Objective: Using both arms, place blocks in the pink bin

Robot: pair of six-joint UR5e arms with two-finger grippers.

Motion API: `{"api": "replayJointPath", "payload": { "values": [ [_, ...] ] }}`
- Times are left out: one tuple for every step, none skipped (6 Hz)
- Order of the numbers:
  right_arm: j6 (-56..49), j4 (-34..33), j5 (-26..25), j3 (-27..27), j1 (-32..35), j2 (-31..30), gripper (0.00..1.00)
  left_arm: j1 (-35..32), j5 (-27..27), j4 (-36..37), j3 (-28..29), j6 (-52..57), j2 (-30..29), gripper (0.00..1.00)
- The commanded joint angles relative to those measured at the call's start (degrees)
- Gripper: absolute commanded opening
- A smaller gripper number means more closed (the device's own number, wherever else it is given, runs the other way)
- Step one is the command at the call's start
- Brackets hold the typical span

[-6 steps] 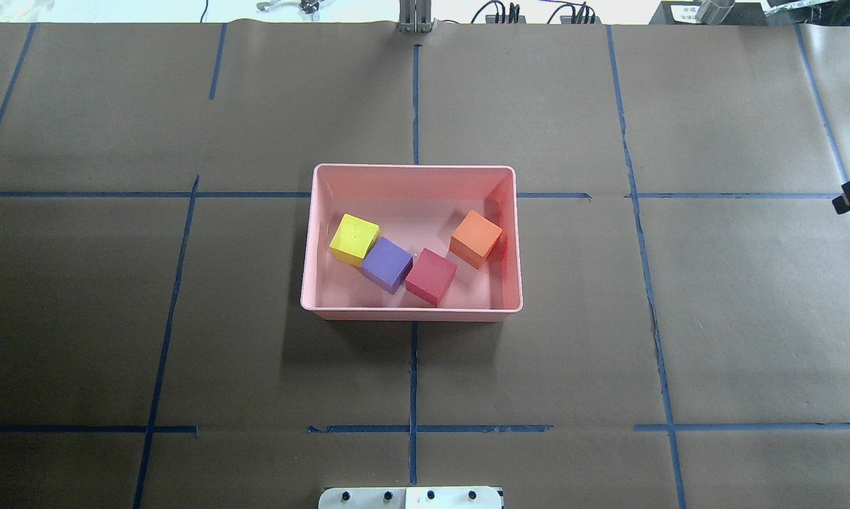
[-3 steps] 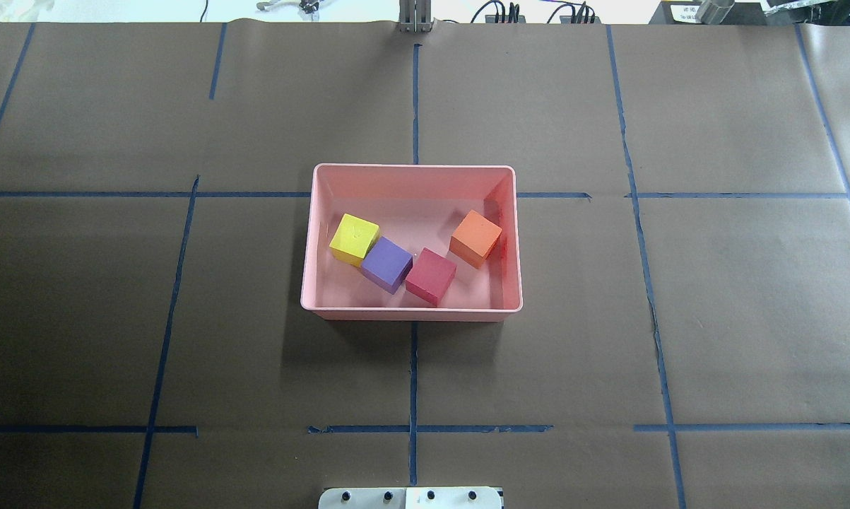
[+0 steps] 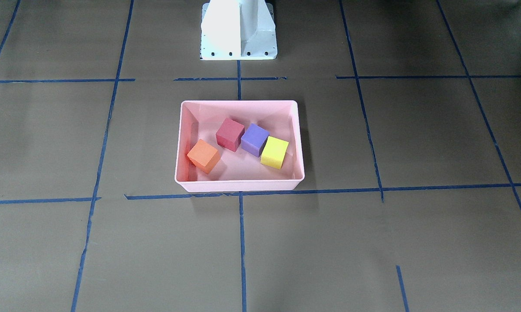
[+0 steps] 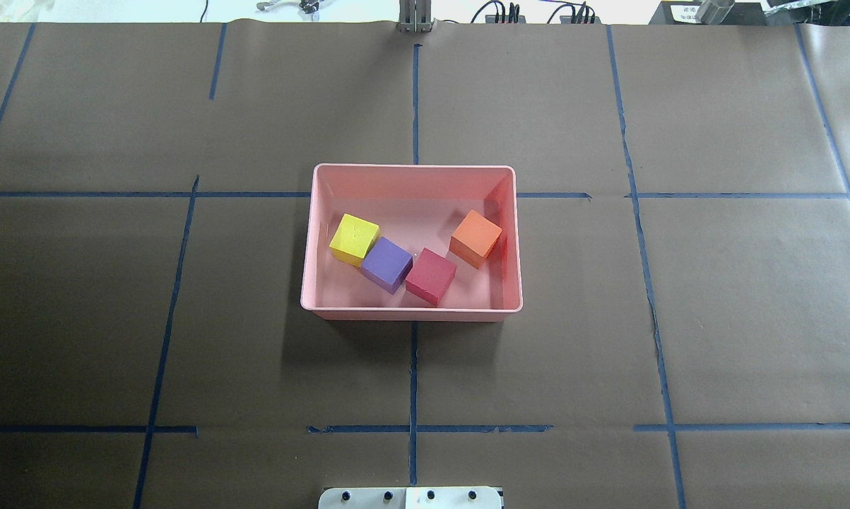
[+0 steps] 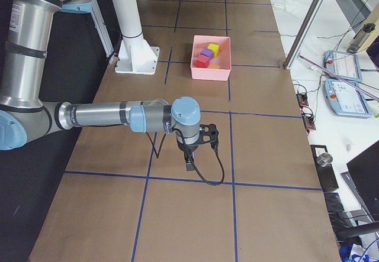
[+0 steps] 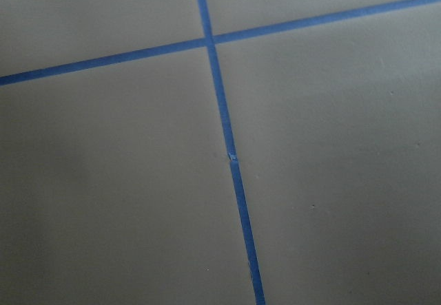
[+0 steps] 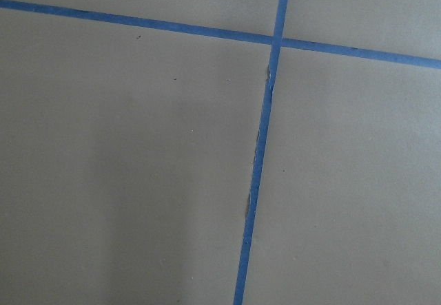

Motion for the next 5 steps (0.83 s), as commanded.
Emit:
{"api": "replayJointPath", "payload": {
  "values": [
    [-0.1, 0.3, -0.3, -1.4, 0.3, 0.6, 1.00, -3.2, 1.0, 5.4, -3.9, 0.1, 0.2, 1.00],
    [-0.3, 0.2, -0.8, -1.4, 0.6, 0.5, 1.00, -3.0, 1.1, 5.8, -3.2, 0.2, 0.1, 1.00],
    [-0.3, 0.4, -2.8, -3.2, 0.5, 0.9, 1.00, -2.8, 1.0, 6.2, -3.3, 4.0, 0.5, 1.00],
    [-0.4, 0.2, -2.8, -2.9, 0.5, 0.9, 1.00, -2.7, 1.0, 7.1, -2.7, 4.1, 0.5, 1.00],
    [-1.0, -0.1, -2.1, -2.7, 0.5, 0.8, 1.00, -2.5, 1.6, 9.0, -2.0, 3.9, 0.5, 1.00]
  ]
}}
